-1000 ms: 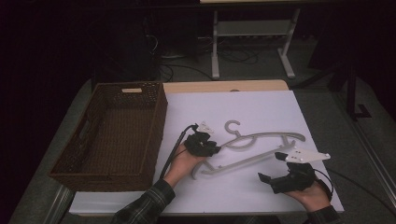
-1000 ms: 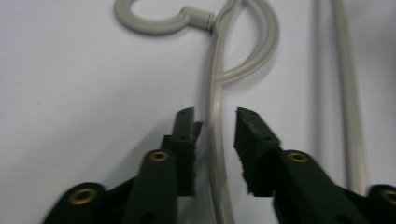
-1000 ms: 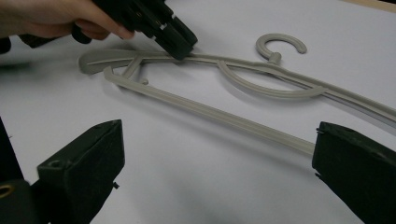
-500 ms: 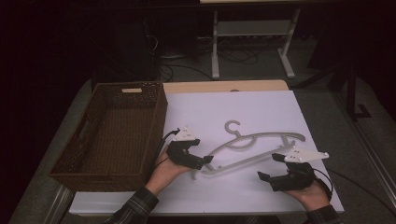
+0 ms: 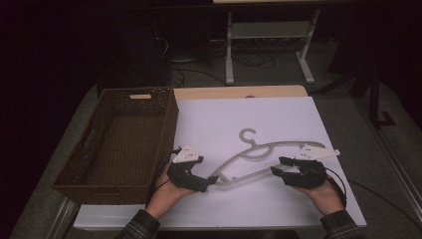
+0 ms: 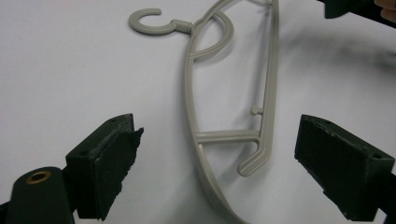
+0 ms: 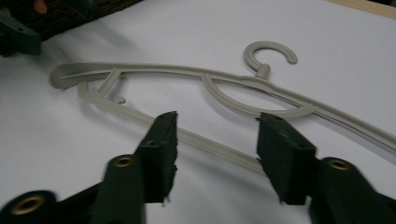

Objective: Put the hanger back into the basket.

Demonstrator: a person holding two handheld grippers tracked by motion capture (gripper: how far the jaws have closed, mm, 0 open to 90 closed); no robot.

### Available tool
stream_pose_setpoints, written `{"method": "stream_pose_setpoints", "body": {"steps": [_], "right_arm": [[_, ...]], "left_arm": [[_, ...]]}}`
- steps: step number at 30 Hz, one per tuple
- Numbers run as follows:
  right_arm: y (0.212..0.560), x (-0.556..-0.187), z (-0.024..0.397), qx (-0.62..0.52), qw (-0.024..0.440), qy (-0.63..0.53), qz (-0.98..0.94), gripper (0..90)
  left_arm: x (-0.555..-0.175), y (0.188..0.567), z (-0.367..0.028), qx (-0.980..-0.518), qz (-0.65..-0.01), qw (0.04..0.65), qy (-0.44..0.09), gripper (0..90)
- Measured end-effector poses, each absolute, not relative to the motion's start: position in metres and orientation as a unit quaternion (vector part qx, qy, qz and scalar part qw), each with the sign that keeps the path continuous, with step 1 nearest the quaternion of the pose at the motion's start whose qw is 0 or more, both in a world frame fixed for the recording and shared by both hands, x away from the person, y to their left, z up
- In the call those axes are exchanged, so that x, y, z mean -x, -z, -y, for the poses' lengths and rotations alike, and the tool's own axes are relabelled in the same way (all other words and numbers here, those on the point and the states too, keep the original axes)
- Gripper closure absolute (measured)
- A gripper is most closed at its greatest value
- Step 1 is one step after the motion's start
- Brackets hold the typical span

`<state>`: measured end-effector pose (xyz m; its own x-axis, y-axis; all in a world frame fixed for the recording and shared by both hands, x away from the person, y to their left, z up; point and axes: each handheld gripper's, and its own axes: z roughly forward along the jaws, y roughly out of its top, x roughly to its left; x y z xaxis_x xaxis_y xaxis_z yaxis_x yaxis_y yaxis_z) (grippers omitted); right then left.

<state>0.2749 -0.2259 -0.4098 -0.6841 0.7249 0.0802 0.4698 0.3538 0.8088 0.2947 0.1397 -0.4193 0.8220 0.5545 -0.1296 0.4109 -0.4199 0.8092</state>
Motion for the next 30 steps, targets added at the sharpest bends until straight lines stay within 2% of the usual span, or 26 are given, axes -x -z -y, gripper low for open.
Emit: {"method": "stream_pose_setpoints", "body": {"steps": [5, 12, 30], "right_arm": [[0.415, -0.288, 0.219, -0.366, 0.148, -0.417, -0.819, 70.3], [0.423, -0.302, 0.21, -0.35, 0.136, -0.401, -0.836, 89.0], [0.436, -0.304, 0.212, -0.346, 0.13, -0.367, -0.854, 89.5]], "left_arm": [[-0.295, 0.419, -0.141, -0.837, -0.289, 0.456, -0.084, 10.0], [-0.297, 0.419, -0.143, -0.835, -0.293, 0.458, -0.087, 9.9], [-0.298, 0.42, -0.143, -0.837, -0.295, 0.453, -0.091, 10.3]]}}
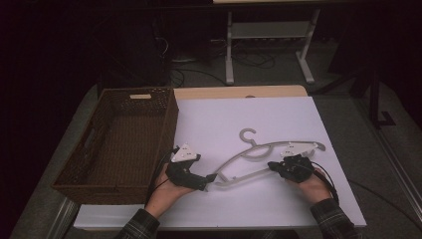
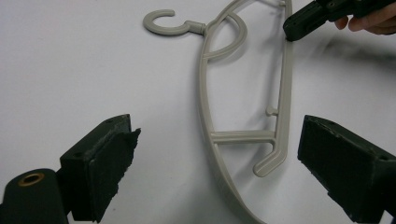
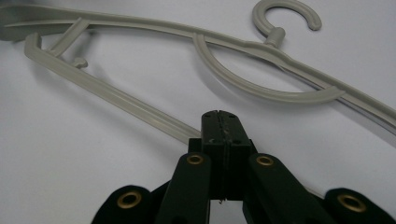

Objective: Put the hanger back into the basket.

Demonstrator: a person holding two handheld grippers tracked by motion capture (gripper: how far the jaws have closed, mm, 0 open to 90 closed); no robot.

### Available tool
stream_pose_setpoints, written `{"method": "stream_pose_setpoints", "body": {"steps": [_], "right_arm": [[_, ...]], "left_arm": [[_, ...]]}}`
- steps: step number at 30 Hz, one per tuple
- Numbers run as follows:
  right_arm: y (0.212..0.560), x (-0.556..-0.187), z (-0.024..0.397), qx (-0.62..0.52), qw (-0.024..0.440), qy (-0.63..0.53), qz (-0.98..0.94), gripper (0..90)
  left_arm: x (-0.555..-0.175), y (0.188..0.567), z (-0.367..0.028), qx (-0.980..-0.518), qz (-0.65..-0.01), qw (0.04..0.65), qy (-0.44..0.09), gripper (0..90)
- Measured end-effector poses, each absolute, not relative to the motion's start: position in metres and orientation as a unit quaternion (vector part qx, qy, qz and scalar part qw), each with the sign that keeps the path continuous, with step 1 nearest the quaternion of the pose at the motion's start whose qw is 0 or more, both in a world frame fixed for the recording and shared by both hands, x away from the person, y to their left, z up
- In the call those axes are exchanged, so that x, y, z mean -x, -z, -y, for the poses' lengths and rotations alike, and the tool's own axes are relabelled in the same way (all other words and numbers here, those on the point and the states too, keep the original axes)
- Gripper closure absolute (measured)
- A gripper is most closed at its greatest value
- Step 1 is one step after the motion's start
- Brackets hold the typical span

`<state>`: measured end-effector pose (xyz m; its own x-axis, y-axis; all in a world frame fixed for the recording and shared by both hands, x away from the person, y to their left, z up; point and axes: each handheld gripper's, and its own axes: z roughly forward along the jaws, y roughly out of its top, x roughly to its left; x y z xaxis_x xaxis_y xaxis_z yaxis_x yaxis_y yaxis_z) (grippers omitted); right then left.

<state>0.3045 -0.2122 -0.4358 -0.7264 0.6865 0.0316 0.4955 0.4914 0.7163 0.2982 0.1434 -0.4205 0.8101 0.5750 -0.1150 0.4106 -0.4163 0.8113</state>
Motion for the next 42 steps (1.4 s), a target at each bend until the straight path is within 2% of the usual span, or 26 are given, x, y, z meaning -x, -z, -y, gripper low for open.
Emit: {"method": "stream_pose_setpoints", "body": {"steps": [27, 42], "right_arm": [[0.446, -0.307, 0.213, -0.352, 0.112, -0.357, -0.858, 89.7], [0.45, -0.309, 0.212, -0.357, 0.106, -0.351, -0.859, 89.8]], "left_arm": [[-0.3, 0.42, -0.138, -0.839, -0.289, 0.452, -0.089, 10.6], [-0.341, 0.414, -0.097, -0.854, -0.268, 0.44, -0.073, 14.7]]}}
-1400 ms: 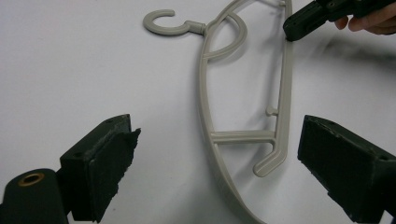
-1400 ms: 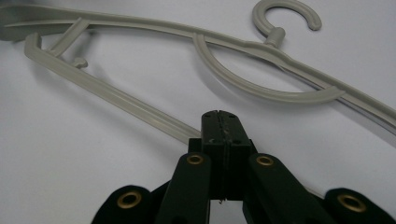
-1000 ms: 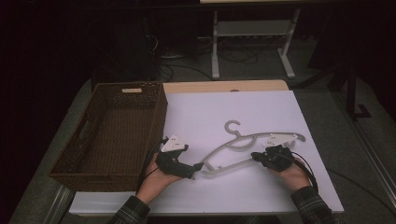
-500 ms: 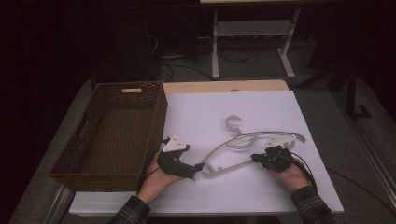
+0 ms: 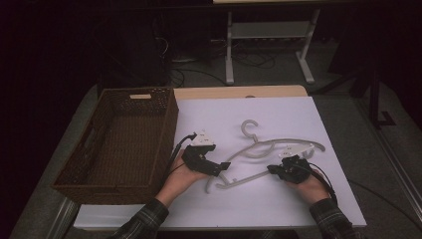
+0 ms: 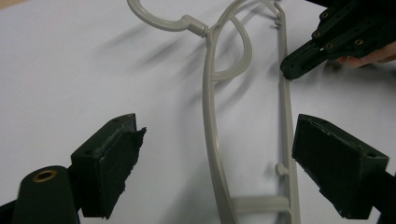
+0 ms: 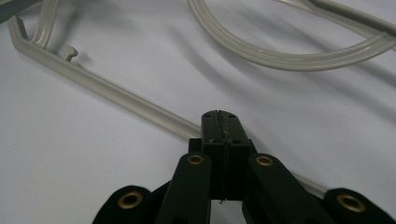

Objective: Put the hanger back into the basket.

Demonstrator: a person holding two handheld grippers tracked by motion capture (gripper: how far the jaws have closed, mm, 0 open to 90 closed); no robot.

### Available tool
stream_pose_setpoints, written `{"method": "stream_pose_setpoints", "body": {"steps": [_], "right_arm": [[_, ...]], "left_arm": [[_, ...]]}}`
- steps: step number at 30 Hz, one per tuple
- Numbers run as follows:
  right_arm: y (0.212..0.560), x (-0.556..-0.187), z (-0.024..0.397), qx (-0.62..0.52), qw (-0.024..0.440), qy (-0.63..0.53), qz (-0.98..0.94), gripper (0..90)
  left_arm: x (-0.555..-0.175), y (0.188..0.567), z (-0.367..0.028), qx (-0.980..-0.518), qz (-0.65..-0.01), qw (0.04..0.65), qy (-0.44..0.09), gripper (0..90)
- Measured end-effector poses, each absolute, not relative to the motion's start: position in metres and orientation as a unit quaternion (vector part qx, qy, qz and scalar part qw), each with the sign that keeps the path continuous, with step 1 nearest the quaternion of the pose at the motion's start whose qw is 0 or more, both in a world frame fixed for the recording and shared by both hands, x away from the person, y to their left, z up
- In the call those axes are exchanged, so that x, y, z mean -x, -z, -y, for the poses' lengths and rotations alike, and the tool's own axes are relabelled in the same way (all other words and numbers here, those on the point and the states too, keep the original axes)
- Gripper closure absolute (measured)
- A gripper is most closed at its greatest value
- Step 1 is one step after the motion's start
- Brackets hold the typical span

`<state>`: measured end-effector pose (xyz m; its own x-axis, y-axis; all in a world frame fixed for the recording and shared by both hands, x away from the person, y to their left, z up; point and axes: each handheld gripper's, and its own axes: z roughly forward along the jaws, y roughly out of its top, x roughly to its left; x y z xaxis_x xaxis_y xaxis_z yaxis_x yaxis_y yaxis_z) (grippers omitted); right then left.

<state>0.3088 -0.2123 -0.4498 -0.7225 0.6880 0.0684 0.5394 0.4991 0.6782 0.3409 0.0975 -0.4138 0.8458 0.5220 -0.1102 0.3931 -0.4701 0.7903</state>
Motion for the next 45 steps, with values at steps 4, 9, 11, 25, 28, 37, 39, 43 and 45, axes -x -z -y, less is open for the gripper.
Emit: {"method": "stream_pose_setpoints", "body": {"steps": [4, 9, 11, 25, 28, 37, 39, 43, 45], "right_arm": [[0.45, -0.309, 0.212, -0.357, 0.106, -0.35, -0.86, 89.8], [0.451, -0.309, 0.212, -0.355, 0.106, -0.348, -0.861, 89.8], [0.452, -0.309, 0.212, -0.354, 0.106, -0.342, -0.864, 89.8], [0.451, -0.308, 0.209, -0.348, 0.11, -0.335, -0.869, 89.7], [0.441, -0.306, 0.208, -0.34, 0.118, -0.351, -0.865, 89.7], [0.432, -0.32, 0.21, -0.35, 0.136, -0.365, -0.852, 89.7], [0.434, -0.323, 0.209, -0.352, 0.134, -0.358, -0.854, 89.7], [0.438, -0.325, 0.209, -0.353, 0.128, -0.354, -0.857, 89.8], [0.439, -0.325, 0.208, -0.354, 0.126, -0.352, -0.857, 89.8]], "left_arm": [[-0.356, 0.42, -0.082, -0.861, -0.262, 0.432, -0.056, 17.6], [-0.373, 0.433, -0.062, -0.873, -0.254, 0.415, -0.03, 25.2], [-0.377, 0.438, -0.056, -0.877, -0.25, 0.411, -0.021, 28.8], [-0.385, 0.442, -0.05, -0.882, -0.245, 0.4, -0.031, 46.7], [-0.387, 0.44, -0.054, -0.88, -0.25, 0.402, -0.036, 42.5], [-0.389, 0.435, -0.062, -0.871, -0.262, 0.413, -0.041, 36.3], [-0.39, 0.434, -0.063, -0.869, -0.264, 0.416, -0.042, 35.8], [-0.391, 0.434, -0.065, -0.868, -0.268, 0.416, -0.042, 35.3], [-0.393, 0.436, -0.065, -0.869, -0.269, 0.413, -0.038, 35.2]]}}
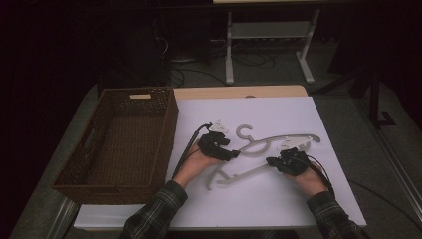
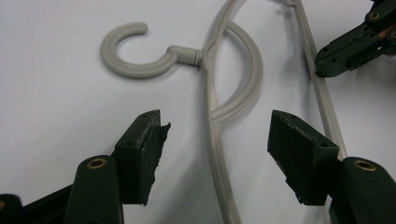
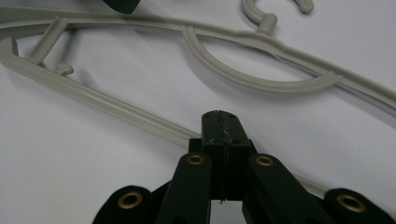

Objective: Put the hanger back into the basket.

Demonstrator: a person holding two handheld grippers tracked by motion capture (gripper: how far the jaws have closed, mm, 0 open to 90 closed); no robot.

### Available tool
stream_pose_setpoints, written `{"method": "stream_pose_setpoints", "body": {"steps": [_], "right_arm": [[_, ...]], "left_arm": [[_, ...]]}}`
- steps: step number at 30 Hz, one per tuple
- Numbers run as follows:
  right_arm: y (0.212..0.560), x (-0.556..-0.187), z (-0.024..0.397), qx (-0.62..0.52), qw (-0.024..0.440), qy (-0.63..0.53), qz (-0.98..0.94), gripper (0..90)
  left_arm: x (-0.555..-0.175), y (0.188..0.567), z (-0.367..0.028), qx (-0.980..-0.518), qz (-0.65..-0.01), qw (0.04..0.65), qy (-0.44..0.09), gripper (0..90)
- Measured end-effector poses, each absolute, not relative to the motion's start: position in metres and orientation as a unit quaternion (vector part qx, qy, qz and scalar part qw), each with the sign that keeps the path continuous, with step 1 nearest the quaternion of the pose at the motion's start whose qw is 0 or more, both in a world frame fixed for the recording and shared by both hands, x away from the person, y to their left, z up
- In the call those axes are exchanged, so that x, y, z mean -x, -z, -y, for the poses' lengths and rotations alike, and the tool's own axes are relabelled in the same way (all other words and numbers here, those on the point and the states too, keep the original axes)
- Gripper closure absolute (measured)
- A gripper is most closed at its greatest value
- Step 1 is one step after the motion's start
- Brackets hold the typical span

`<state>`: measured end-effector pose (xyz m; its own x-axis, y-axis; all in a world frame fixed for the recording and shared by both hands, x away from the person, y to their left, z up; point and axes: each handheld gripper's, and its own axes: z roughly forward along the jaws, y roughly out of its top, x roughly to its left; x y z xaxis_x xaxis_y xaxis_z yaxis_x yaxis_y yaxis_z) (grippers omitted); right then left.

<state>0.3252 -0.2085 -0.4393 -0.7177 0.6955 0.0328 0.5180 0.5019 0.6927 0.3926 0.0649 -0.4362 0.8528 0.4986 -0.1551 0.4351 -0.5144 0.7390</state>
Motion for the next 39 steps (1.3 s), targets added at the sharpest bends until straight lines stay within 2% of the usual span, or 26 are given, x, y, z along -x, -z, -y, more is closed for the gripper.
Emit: {"method": "stream_pose_setpoints", "body": {"steps": [7, 14, 22, 25, 31, 34, 39], "right_arm": [[0.443, -0.326, 0.208, -0.355, 0.123, -0.347, -0.859, 89.8], [0.446, -0.327, 0.208, -0.358, 0.118, -0.348, -0.858, 89.8], [0.447, -0.327, 0.208, -0.36, 0.117, -0.348, -0.858, 89.8], [0.447, -0.327, 0.208, -0.36, 0.116, -0.348, -0.858, 89.7], [0.448, -0.327, 0.208, -0.36, 0.114, -0.346, -0.859, 89.8], [0.448, -0.327, 0.207, -0.36, 0.115, -0.345, -0.859, 89.8], [0.448, -0.327, 0.208, -0.359, 0.113, -0.346, -0.859, 89.7]], "left_arm": [[-0.395, 0.444, -0.06, -0.874, -0.268, 0.403, -0.027, 35.1], [-0.398, 0.451, -0.052, -0.882, -0.26, 0.392, -0.009, 40.6], [-0.399, 0.453, -0.046, -0.884, -0.252, 0.394, 0.014, 56.7], [-0.399, 0.452, -0.044, -0.886, -0.253, 0.388, 0.008, 61.0], [-0.401, 0.447, -0.049, -0.872, -0.271, 0.407, 0.024, 74.0], [-0.4, 0.444, -0.051, -0.868, -0.273, 0.414, 0.028, 78.4], [-0.396, 0.439, -0.05, -0.87, -0.267, 0.415, 0.017, 79.0]]}}
